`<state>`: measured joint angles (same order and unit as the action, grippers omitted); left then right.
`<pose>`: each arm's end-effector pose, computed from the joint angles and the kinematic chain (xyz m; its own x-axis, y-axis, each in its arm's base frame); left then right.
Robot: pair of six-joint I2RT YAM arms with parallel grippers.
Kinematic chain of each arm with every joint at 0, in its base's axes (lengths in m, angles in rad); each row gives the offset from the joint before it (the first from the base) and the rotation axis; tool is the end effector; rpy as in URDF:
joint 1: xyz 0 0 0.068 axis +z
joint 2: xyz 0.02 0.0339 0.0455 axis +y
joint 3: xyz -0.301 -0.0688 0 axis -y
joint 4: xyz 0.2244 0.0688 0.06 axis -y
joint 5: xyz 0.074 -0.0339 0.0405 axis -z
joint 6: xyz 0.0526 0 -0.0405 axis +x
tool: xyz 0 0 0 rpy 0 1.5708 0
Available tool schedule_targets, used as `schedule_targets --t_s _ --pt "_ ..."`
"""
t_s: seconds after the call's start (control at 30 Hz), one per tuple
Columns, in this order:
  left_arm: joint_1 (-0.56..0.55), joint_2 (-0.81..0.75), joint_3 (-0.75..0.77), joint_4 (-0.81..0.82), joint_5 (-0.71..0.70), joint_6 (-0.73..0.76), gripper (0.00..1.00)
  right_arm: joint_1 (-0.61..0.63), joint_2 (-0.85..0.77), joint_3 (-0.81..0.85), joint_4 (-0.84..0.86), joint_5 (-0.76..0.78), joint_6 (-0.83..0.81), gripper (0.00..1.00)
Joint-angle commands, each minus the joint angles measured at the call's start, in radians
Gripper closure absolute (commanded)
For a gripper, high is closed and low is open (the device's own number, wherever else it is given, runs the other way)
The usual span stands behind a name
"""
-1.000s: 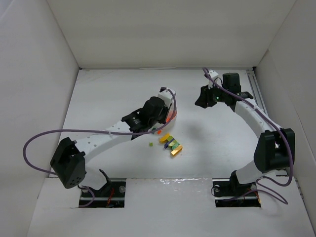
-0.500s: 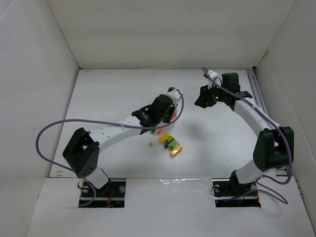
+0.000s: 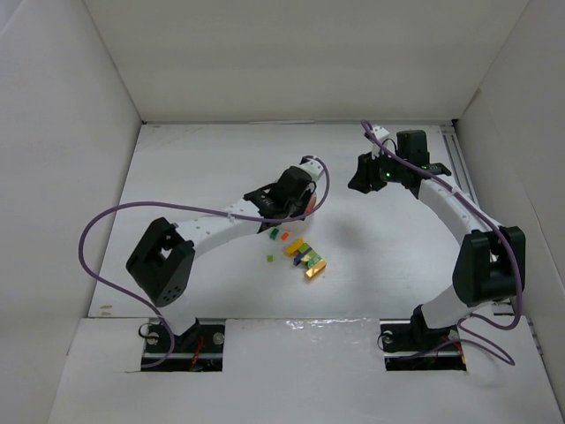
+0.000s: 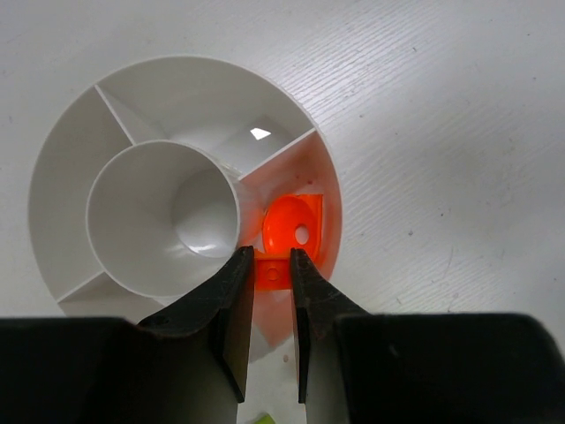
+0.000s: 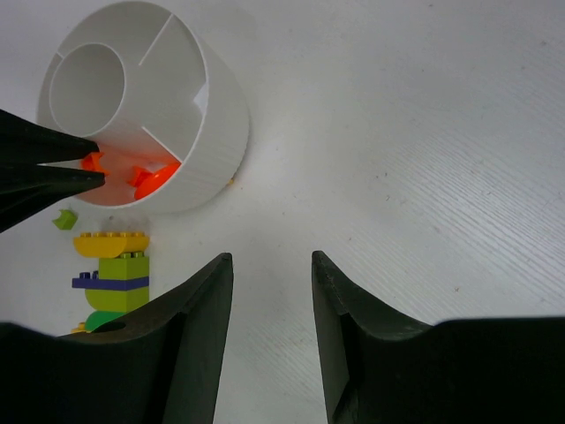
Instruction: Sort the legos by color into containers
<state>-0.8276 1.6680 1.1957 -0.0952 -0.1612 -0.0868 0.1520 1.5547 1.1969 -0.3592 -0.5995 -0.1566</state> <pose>0.2650 -0.2759 0.2967 -0.4174 0.3278 -0.8476 0.6013 0.7989 0.0128 0.3265 0.0800 0.3149 -0.5565 -0.2155 -0.8024 -0.6400 0.7270 0.2487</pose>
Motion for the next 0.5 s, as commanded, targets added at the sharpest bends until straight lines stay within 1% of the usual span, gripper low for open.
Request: schedule_targets --t_s 0.0,0.2,0.27,0.33,0.47 --pt "0.007 -0.004 0.045 -0.009 0.000 -0.018 0.96 0.008 -0.002 0.038 0.014 -0.014 -0.001 0.53" --pt "0.007 0.006 0.054 -0.029 -0.035 -0.027 0.90 0.008 -0.002 0.038 0.014 -0.014 -0.001 0.53" --pt "0.007 0.006 0.054 -0.029 -0.044 -0.027 0.86 0.008 -0.002 0.038 0.014 -0.014 -0.001 0.53" --pt "0.007 0.016 0.054 -0.029 -0.057 -0.027 0.84 0.008 -0.002 0.038 0.014 -0.014 -0.001 0.53" --pt "0.016 0.039 0.054 -0.038 -0.066 -0.027 0.84 0.008 -0.002 0.038 0.014 -0.014 -0.001 0.53"
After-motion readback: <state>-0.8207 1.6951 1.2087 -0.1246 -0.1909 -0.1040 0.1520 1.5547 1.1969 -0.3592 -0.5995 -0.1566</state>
